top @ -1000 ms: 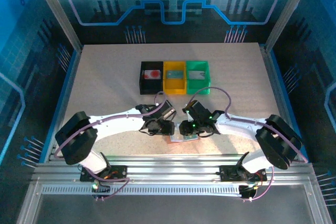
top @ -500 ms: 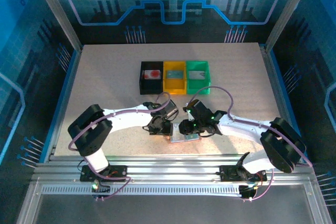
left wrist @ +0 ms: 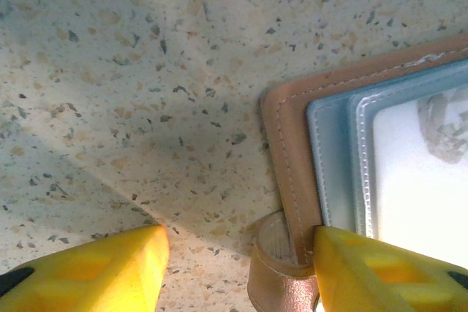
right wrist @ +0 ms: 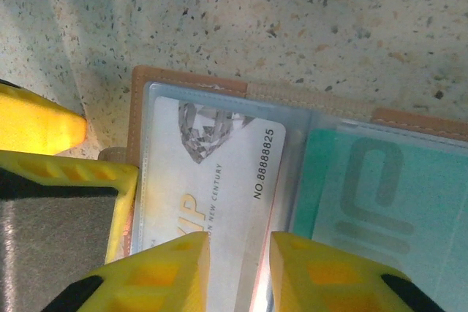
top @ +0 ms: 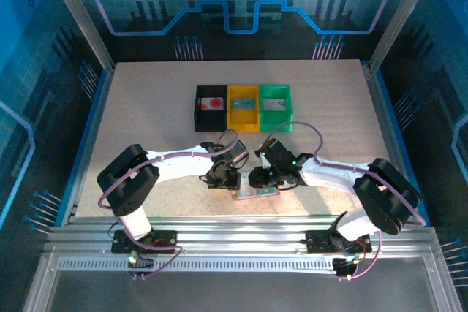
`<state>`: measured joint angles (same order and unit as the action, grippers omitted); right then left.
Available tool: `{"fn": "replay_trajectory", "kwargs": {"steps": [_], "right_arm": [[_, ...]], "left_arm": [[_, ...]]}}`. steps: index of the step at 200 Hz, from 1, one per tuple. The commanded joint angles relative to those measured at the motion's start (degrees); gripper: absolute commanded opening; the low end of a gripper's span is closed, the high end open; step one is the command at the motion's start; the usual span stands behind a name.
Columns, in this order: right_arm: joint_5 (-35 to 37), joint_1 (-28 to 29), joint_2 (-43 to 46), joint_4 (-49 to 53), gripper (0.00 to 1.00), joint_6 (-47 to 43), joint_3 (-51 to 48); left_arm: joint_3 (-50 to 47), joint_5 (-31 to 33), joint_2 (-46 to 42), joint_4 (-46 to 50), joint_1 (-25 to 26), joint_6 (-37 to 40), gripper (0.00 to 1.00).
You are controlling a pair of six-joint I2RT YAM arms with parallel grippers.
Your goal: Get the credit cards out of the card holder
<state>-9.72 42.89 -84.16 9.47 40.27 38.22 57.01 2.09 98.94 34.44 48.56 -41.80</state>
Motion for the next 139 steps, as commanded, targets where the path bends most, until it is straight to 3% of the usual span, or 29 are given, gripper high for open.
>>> {"fn": "replay_trajectory", "kwargs": {"steps": [1,139], "right_arm": [[-1.9,-1.4,-1.4,-2.2,0.28,-0.3,-1.0],[-3.7,-1.9,-2.4,-9.0,0.25,-1.1,-4.2]], "left_arm": [[-1.8,-2.1,3.2,0.3,-0.2,1.0,0.56],[-3.0,-3.9,6.8,-2.8,-0.1,0.8,0.56]]}}
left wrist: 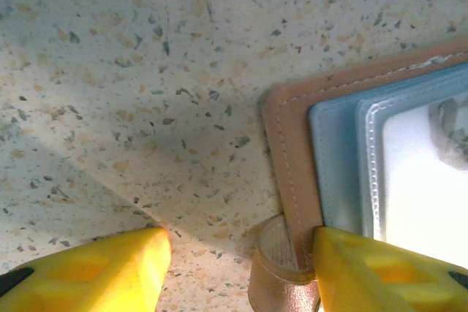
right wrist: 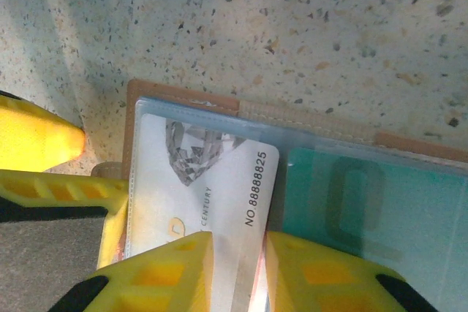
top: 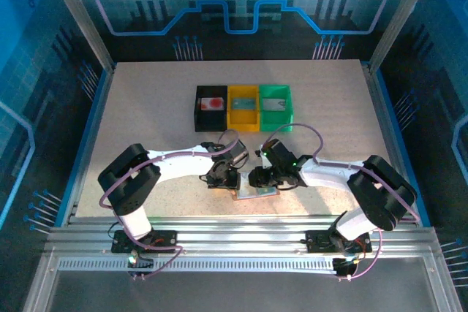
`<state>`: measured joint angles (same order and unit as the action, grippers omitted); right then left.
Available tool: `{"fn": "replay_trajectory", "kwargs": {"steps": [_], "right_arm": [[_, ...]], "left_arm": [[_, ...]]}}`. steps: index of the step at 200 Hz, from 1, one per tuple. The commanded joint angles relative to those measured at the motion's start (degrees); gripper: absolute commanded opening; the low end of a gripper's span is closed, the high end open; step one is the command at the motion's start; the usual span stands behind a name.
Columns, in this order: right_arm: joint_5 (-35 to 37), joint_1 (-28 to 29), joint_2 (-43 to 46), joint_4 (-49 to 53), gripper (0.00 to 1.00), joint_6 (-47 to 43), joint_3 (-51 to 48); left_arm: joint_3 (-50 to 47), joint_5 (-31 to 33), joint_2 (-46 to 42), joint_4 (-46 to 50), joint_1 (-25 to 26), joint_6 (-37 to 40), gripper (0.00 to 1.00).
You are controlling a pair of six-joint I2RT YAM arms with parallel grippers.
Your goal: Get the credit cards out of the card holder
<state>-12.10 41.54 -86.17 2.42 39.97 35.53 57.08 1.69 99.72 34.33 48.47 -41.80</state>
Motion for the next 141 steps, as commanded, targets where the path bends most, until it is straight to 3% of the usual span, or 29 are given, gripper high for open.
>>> {"fn": "replay_trajectory", "kwargs": {"steps": [1,141], "right_arm": [[-1.3,-0.6,-0.3,-2.0,0.25,-0.8,-1.6],[-4.1,-0.9,1.7,-8.3,0.14,0.1,-5.1]], "left_arm": [[-2.9,-3.5,6.0,-2.7,0.0,0.8,0.56],[-2.7,-4.4,7.6,-3.9,0.0,0.8,0.56]]}}
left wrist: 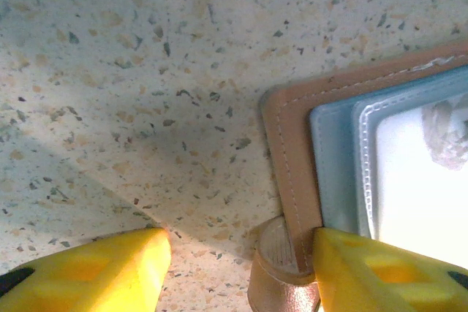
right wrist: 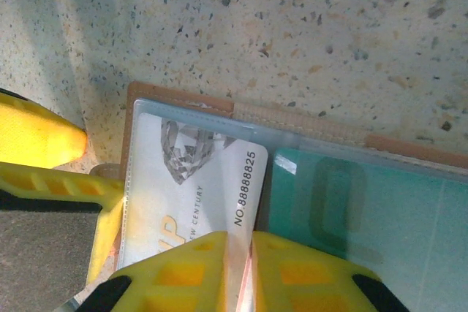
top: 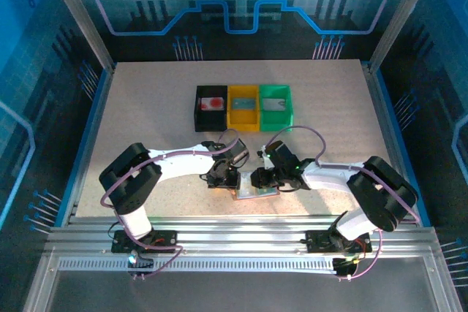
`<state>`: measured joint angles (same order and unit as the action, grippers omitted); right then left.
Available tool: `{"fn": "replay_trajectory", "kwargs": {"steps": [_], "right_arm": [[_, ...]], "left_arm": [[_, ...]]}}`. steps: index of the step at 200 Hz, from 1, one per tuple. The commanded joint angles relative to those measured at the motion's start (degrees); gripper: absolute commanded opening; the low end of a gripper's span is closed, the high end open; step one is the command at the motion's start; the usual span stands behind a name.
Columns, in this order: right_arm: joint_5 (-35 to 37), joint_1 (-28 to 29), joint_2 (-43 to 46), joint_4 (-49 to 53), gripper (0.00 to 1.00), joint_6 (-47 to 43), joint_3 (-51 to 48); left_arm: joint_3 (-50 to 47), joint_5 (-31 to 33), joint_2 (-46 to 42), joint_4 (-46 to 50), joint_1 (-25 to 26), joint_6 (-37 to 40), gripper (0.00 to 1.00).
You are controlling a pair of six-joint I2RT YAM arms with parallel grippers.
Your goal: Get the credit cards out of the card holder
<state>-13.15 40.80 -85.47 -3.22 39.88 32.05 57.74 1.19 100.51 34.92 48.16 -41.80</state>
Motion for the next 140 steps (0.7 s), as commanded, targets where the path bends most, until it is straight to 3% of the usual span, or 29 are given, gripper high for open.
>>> {"fn": "replay_trajectory", "kwargs": {"steps": [1,71,140], "right_arm": [[-3.1,-0.1,1.1,-2.8,0.14,0.3,-1.6],[-4.6,-0.3,3.4,-6.3,0.09,0.8,-3.9],[-4.9,-0.5,1.8,-5.5,0.19,0.8,-3.1]], "left_arm": [[-3.3,-3.9,6.8,-4.5,0.3,0.8,0.56],[-3.5,-4.5,7.4,-5.4,0.3,0.5,0.56],[-3.9,-4.9,7.5,-5.9,0.4,0.4,0.56]]}}
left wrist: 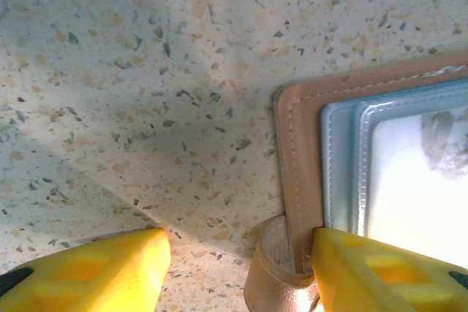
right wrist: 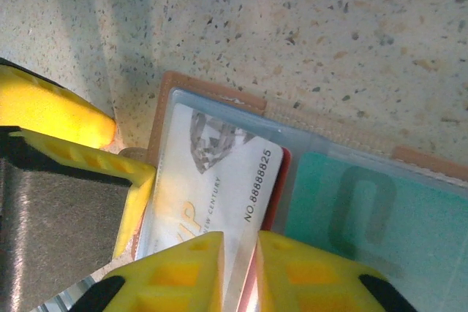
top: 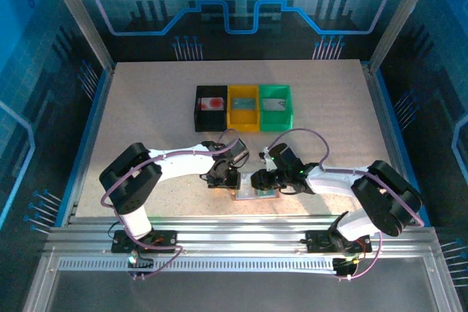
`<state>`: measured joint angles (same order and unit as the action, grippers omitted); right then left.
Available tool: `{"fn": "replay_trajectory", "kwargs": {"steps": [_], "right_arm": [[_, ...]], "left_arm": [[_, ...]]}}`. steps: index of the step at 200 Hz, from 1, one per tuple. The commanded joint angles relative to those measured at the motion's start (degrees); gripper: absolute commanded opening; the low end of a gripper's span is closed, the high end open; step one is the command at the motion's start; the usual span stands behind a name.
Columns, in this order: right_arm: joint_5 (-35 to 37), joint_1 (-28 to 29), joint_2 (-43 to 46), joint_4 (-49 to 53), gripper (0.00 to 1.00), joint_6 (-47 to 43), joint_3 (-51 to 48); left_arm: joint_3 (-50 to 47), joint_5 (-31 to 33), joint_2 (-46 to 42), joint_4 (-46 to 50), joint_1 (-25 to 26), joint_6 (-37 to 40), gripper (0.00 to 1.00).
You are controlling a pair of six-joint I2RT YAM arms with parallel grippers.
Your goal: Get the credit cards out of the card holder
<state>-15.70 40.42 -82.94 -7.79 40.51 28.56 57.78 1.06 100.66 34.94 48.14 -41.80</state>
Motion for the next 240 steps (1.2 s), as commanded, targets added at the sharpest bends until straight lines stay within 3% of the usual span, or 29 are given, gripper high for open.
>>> {"fn": "replay_trajectory", "kwargs": {"steps": [1,240], "right_arm": [[-2.4,-0.1,-0.8,-1.0,0.19,0.2,0.4],[-8.5,1.9,2.3,-12.9,0.15,0.7,-3.2]], "left_arm": [[-3.9,-4.8,7.4,-5.9,0.4,0.4,0.56],[-3.4,-6.2,10.0,-8.0,1.1,-0.1,0.56]]}}
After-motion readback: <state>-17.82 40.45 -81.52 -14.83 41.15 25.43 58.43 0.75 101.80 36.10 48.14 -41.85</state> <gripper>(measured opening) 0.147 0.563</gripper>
